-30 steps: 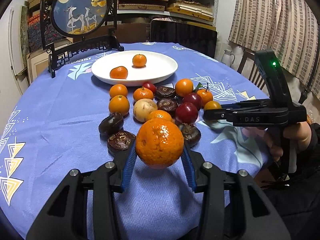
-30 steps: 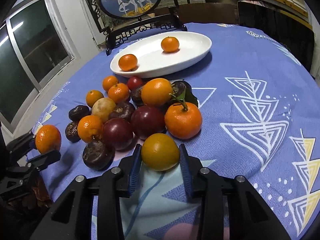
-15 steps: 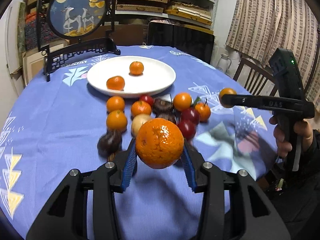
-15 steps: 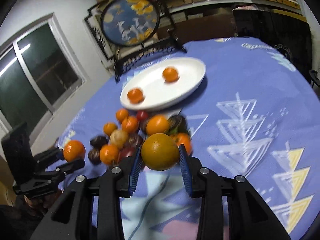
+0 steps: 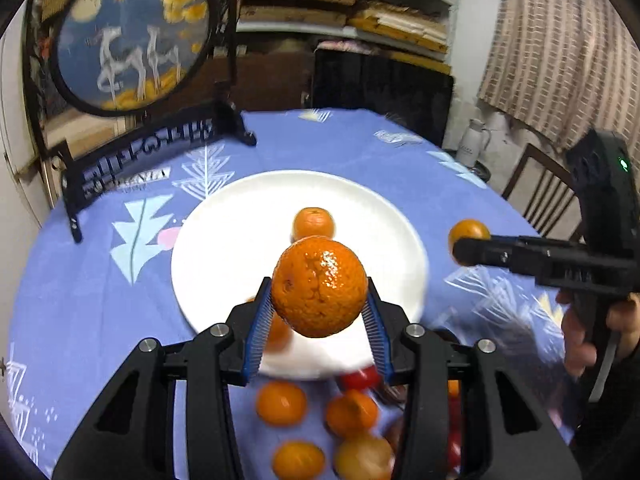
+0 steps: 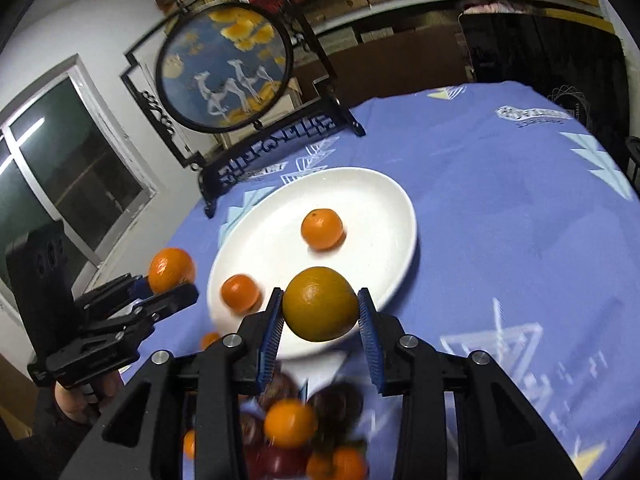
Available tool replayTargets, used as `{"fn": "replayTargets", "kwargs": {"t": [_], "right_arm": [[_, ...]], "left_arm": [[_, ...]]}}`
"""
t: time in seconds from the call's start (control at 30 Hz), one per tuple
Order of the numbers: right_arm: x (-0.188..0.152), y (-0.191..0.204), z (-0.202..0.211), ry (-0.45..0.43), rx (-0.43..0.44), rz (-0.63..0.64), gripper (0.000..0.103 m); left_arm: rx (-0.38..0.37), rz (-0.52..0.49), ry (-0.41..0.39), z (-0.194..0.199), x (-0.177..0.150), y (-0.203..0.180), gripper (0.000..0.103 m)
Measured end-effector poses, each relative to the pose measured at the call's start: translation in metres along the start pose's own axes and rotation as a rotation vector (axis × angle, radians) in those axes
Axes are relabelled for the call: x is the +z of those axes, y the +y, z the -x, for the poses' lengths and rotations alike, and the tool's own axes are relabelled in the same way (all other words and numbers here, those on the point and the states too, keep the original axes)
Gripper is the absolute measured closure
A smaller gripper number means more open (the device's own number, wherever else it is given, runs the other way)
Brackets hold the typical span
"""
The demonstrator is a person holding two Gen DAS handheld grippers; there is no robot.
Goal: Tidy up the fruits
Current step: 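Lower both held fruits onto the white plate and open both grippers, then grasp a dark brown fruit with the left gripper while the right gripper grasps a leafy tangerine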
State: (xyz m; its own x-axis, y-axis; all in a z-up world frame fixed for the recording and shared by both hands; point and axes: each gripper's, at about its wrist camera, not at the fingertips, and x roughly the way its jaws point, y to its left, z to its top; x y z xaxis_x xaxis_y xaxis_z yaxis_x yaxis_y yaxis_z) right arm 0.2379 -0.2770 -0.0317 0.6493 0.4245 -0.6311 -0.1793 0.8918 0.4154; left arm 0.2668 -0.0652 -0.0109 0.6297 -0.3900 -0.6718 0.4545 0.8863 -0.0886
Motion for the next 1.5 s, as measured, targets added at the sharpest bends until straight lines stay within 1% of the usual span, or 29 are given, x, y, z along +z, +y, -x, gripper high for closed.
{"fn": "replayTargets", "kwargs": {"t": [0.13, 0.2, 0.23, 0.27, 0.37, 0.47, 0.53, 0.63, 0.7, 0.77, 0.87, 1.0, 1.1, 1.17, 1.2, 1.23, 1.27, 1.33, 1.4, 1.5], "right_arm": [[0.012, -0.004, -0.038, 0.030, -0.036, -0.002, 0.066], [0.013, -0.005, -0.047, 0.029, -0.044, 0.002, 0.063], [0.013, -0.007, -0.049, 0.022, -0.049, 0.002, 0.060], [0.013, -0.006, -0.048, 0.015, -0.051, 0.004, 0.059], [0.009, -0.009, -0.040, -0.020, -0.070, 0.016, 0.058], [0.001, -0.012, -0.028, -0.045, -0.058, 0.002, 0.057], [-0.006, -0.013, -0.019, -0.060, -0.069, 0.010, 0.055], [-0.024, -0.019, 0.000, -0.092, -0.084, 0.000, 0.050], [-0.035, -0.025, 0.010, -0.106, -0.077, -0.025, 0.050], [-0.047, -0.031, 0.018, -0.110, -0.082, -0.050, 0.050], [-0.066, -0.035, 0.028, -0.109, -0.109, -0.065, 0.050], [-0.089, -0.027, 0.042, -0.090, -0.105, -0.046, 0.050], [-0.104, -0.015, 0.053, -0.078, -0.100, -0.012, 0.050], [-0.112, -0.010, 0.058, -0.064, -0.096, 0.004, 0.050], [-0.116, -0.007, 0.061, -0.058, -0.099, 0.014, 0.050], [-0.118, -0.006, 0.063, -0.054, -0.105, 0.024, 0.050], [-0.120, -0.004, 0.064, -0.050, -0.109, 0.030, 0.050], [-0.124, -0.003, 0.067, -0.037, -0.124, 0.050, 0.050], [-0.128, -0.002, 0.067, -0.016, -0.132, 0.076, 0.050], [-0.132, 0.005, 0.060, 0.021, -0.146, 0.129, 0.050]], "left_arm": [[0.023, 0.021, 0.082, -0.047, 0.011, 0.019, 0.060], [0.035, 0.041, 0.101, -0.060, 0.009, 0.027, 0.059], [0.033, 0.050, 0.100, -0.061, 0.009, 0.029, 0.054], [0.032, 0.062, 0.088, -0.059, 0.010, 0.031, 0.046], [0.052, 0.065, 0.039, -0.041, 0.009, 0.032, 0.035], [0.050, 0.064, 0.004, -0.013, 0.000, 0.027, 0.034], [0.043, 0.055, 0.000, 0.007, -0.012, 0.021, 0.032], [0.056, 0.016, 0.001, 0.041, -0.045, 0.009, 0.025], [0.058, -0.007, 0.011, 0.056, -0.066, 0.004, 0.025], [0.062, -0.030, 0.028, 0.073, -0.093, -0.003, 0.025], [0.069, -0.052, 0.062, 0.086, -0.130, -0.011, 0.025], [0.090, -0.070, 0.094, 0.088, -0.159, -0.022, 0.025], [0.105, -0.074, 0.121, 0.076, -0.170, -0.028, 0.038], [0.125, -0.080, 0.141, 0.063, -0.175, -0.031, 0.049], [0.124, -0.068, 0.138, 0.059, -0.176, -0.030, 0.050], [0.122, -0.058, 0.125, 0.059, -0.176, -0.029, 0.053], [0.120, -0.048, 0.118, 0.057, -0.174, -0.028, 0.060], [0.114, -0.029, 0.108, 0.057, -0.173, -0.026, 0.062], [0.080, -0.019, 0.094, 0.063, -0.175, -0.028, 0.062], [0.050, -0.042, 0.039, 0.083, -0.174, -0.039, 0.062]]}}
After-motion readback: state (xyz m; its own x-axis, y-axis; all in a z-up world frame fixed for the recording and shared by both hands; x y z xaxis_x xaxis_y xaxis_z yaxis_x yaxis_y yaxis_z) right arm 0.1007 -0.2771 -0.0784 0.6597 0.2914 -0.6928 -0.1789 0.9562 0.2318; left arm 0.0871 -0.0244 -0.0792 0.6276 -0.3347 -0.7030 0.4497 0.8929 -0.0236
